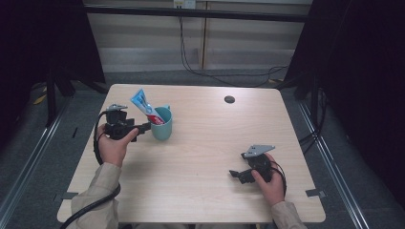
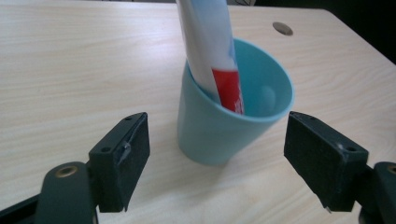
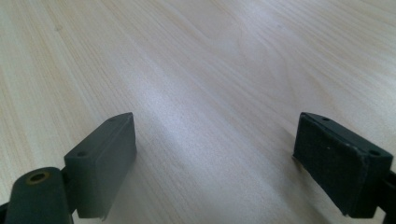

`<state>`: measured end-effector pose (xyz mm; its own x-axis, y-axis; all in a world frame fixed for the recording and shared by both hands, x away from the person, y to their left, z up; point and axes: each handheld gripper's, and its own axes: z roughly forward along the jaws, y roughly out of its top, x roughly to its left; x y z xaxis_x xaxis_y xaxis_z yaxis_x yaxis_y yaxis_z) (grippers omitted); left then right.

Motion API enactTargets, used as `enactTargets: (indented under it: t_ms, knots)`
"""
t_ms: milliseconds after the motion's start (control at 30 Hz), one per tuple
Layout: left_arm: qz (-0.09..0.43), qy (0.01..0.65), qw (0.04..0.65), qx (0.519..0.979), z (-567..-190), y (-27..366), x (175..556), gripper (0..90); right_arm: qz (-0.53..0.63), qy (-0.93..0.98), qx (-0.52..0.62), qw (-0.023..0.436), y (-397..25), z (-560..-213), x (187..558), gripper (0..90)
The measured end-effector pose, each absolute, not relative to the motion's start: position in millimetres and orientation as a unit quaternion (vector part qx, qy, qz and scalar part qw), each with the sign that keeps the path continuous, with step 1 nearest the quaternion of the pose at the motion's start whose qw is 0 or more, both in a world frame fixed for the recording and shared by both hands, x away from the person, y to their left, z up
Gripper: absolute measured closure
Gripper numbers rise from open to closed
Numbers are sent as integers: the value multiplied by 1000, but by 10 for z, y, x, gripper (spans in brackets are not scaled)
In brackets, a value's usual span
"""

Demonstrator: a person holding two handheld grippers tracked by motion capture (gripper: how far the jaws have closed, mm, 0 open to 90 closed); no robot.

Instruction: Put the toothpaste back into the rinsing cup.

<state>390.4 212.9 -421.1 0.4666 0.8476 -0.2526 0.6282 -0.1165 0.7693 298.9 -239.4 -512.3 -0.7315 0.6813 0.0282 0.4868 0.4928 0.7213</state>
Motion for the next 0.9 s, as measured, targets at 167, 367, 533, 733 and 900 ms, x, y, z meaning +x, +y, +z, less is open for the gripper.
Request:
enactTargets:
  t_ms: [167,367,533,733,900]
  knots:
    - [118,494,440,741,-4296,2115,3811,219,370,854,341,132,-2394,-5124,2991,125]
    - [111,490,432,749,-4460,2115,3709,218,370,854,342,132,-2394,-5123,2989,125]
    - [98,493,426,752,-4671,2134,3641,216,370,854,341,132,-2394,-5125,2991,125]
    - [91,497,411,759,-4854,2146,3562,216,370,854,342,132,-2394,-5124,2990,125]
    - [89,494,398,768,-4982,2127,3499,217,370,854,342,131,-2394,-5123,2989,125]
